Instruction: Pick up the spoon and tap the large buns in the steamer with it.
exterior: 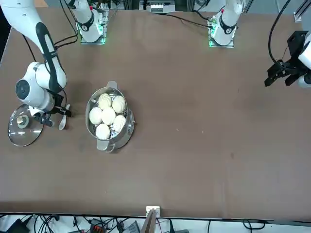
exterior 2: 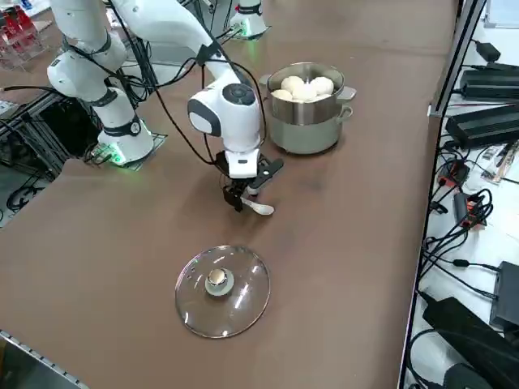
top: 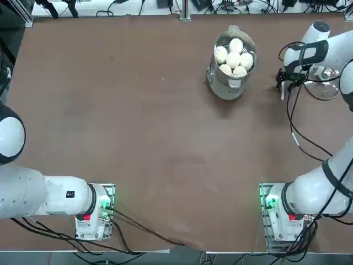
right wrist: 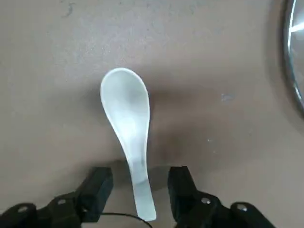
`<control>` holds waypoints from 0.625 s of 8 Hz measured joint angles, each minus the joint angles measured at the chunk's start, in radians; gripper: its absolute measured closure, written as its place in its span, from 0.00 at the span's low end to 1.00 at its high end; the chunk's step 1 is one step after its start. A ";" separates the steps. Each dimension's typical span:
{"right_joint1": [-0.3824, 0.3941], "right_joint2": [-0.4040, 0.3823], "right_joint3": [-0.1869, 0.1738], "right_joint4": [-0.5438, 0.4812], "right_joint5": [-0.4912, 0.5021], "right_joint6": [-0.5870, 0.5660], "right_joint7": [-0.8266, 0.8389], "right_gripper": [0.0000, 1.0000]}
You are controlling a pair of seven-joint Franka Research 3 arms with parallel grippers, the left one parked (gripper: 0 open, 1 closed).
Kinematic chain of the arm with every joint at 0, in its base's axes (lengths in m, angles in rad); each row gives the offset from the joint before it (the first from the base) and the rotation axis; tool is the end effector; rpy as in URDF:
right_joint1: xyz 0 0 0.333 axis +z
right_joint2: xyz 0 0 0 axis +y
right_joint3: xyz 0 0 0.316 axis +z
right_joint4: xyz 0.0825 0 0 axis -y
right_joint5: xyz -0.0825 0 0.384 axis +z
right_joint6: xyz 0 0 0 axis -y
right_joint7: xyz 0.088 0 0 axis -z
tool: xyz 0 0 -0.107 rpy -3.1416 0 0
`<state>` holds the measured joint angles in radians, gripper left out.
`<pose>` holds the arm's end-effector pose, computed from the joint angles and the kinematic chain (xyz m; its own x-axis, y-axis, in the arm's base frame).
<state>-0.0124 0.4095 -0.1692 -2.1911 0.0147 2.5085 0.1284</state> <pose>0.5392 -0.1011 0.1919 0.9482 -0.3080 -0.0775 -0.3030 -0.9504 0.0699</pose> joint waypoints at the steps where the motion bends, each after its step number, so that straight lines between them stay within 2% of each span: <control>1: 0.000 0.001 0.000 0.000 0.000 0.001 0.003 0.32; 5: 0.000 0.004 0.000 0.004 0.000 0.002 0.009 0.45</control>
<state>-0.0124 0.4133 -0.1692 -2.1875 0.0151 2.5109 0.1372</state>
